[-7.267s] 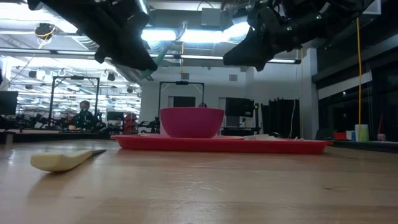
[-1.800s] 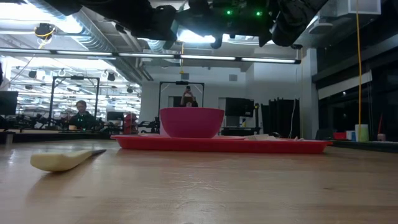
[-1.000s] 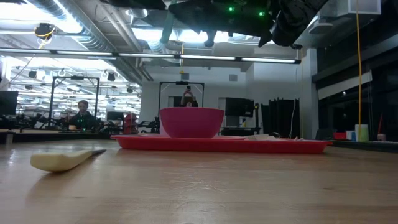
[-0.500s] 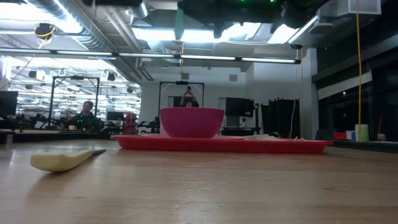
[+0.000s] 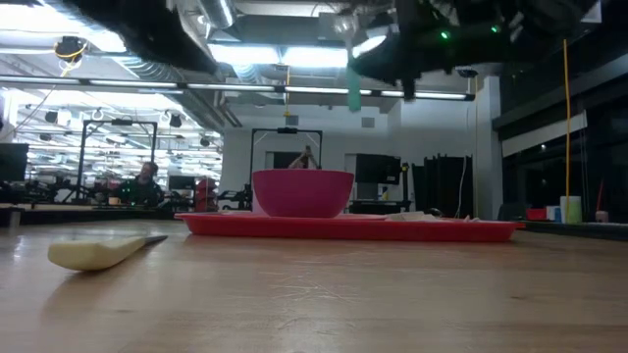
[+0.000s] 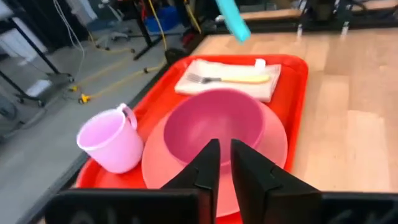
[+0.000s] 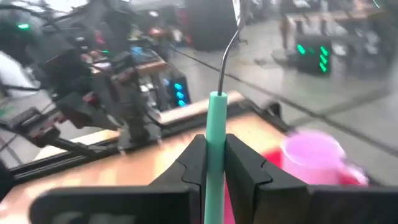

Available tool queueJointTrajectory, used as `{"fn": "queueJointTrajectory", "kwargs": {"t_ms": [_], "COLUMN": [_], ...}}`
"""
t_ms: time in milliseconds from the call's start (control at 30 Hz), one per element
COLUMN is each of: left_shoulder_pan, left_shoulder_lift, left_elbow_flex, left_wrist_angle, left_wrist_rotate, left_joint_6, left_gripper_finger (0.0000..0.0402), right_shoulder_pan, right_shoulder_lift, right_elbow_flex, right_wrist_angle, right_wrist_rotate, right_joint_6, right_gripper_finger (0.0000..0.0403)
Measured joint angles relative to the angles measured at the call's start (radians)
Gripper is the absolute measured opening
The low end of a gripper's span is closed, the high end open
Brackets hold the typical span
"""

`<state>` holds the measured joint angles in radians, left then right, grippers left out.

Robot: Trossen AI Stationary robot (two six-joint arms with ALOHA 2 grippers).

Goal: Set up tray
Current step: Put the blue spoon on top of the brown napkin to the left of the orange fork

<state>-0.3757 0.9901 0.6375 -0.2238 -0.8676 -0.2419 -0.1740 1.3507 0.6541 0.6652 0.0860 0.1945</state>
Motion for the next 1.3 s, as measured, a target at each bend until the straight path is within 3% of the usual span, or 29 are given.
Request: {"fn": "queueJointTrajectory", "kwargs": {"t_ms": [167,400,600,767,1300], "left_shoulder_pan": [0.074,0.155,0.223,0.305,0.376], "left_shoulder_lift": [-0.007,-0.049,-0.105,-0.153,-0.163], "left_elbow_flex": [-0.107,-0.248,-0.309,-0.321,-0.321], "left_wrist_angle": [0.153,0.429,0.518,0.512,0.509], "left_wrist_rotate": [0.131,0.311,0.444,0.521,0.522], "left_joint_6": [0.014,0.124,0.265,0.282,0.282], "left_gripper_finger": [0.0005,0.0002,0.0003,0.0001,0.0002], "right_shoulder_pan": [-0.045,-0.106,-0.224,-0.293,-0.303], "right_shoulder_lift": [-0.074,-0.108,-0.108,-0.108,0.073], "right_elbow_flex": [-0.060,-0.064,-0.064,-0.064,-0.064], "right_wrist_angle": [-0.144,-0.302,-0.447,-0.501,-0.558], "right_wrist_rotate": [0.045,0.043,-0.112,-0.142,-0.224], "right_joint_6": [0.093,0.167,0.265,0.323,0.461], "right_gripper_finger": [0.0041,0.0041,0.0041,0.0041,0.0041]}}
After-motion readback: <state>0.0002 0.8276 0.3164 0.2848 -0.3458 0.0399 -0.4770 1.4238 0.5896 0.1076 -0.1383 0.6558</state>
